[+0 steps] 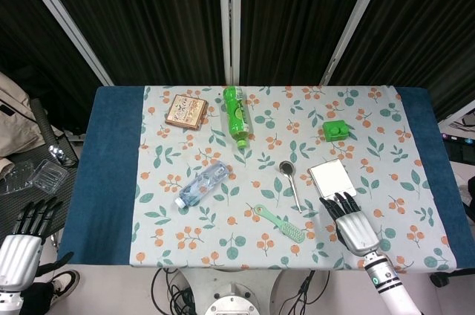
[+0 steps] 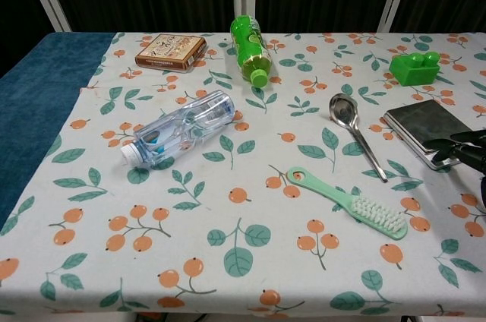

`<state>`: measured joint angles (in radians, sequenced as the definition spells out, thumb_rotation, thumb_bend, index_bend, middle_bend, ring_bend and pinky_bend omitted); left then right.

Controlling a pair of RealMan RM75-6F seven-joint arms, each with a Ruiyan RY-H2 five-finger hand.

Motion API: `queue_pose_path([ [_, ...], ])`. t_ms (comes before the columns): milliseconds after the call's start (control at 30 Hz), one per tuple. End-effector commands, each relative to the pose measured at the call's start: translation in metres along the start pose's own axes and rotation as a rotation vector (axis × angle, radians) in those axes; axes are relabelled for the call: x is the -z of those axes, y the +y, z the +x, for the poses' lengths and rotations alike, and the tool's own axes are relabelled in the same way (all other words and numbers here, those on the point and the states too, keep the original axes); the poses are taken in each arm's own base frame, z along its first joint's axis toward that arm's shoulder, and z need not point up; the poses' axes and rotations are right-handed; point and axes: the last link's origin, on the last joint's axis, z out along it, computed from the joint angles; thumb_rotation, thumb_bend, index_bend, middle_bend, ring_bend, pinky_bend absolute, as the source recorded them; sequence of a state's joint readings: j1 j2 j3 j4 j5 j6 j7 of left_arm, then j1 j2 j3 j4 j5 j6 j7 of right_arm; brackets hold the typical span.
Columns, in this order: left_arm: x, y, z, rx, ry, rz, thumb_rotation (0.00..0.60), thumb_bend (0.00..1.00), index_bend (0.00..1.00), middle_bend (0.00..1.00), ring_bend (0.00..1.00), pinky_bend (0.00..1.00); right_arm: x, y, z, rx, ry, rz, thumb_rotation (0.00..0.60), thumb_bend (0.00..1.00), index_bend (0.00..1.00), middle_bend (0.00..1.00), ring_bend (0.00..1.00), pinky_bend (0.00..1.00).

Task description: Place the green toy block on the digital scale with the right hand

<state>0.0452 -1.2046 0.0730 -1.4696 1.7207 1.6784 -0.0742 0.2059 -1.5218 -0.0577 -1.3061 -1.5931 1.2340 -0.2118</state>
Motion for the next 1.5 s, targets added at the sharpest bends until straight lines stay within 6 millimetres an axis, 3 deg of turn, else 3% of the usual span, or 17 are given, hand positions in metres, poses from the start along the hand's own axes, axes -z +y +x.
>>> queue_pose_path([
  [33, 0.000, 0.000, 0.000, 0.000, 0.000, -0.001, 0.600, 0.06, 0.03, 0.03, 0.00, 0.00, 0.000, 0.000, -0.001, 0.002, -0.006, -0.002, 0.600, 0.93, 0.00, 0.18, 0.00, 0.00],
  [567, 0.001, 0.001, 0.003, -0.005, 0.008, -0.003, 0.600, 0.06, 0.03, 0.03, 0.00, 0.00, 0.002, 0.000, 0.003, -0.009, 0.003, -0.001, 0.600, 0.93, 0.00, 0.20, 0.00, 0.00],
  [767, 0.000, 0.002, 0.005, -0.007, 0.013, -0.008, 0.600, 0.06, 0.03, 0.03, 0.00, 0.00, 0.003, 0.003, 0.024, -0.058, 0.122, -0.001, 0.600, 0.92, 0.00, 0.11, 0.00, 0.00],
  [933, -0.002, 0.003, 0.006, -0.009, 0.010, -0.013, 0.600, 0.06, 0.03, 0.03, 0.00, 0.00, -0.006, 0.014, 0.050, -0.078, 0.226, -0.021, 0.600, 0.81, 0.00, 0.03, 0.00, 0.00],
  [1067, -0.003, 0.004, 0.006, -0.009, 0.010, -0.015, 0.600, 0.06, 0.03, 0.03, 0.00, 0.00, -0.024, 0.023, 0.070, -0.047, 0.256, -0.070, 0.600, 0.64, 0.00, 0.01, 0.00, 0.00],
  [1233, -0.002, 0.003, 0.006, -0.008, 0.009, -0.012, 0.600, 0.06, 0.03, 0.03, 0.00, 0.00, -0.066, 0.042, 0.086, 0.000, 0.186, -0.216, 0.600, 0.37, 0.00, 0.00, 0.00, 0.00],
  [1500, 0.001, -0.002, 0.008, -0.012, 0.010, 0.004, 0.600, 0.06, 0.03, 0.03, 0.00, 0.00, -0.130, 0.051, 0.108, 0.088, 0.127, -0.323, 0.600, 0.25, 0.00, 0.00, 0.00, 0.00],
])
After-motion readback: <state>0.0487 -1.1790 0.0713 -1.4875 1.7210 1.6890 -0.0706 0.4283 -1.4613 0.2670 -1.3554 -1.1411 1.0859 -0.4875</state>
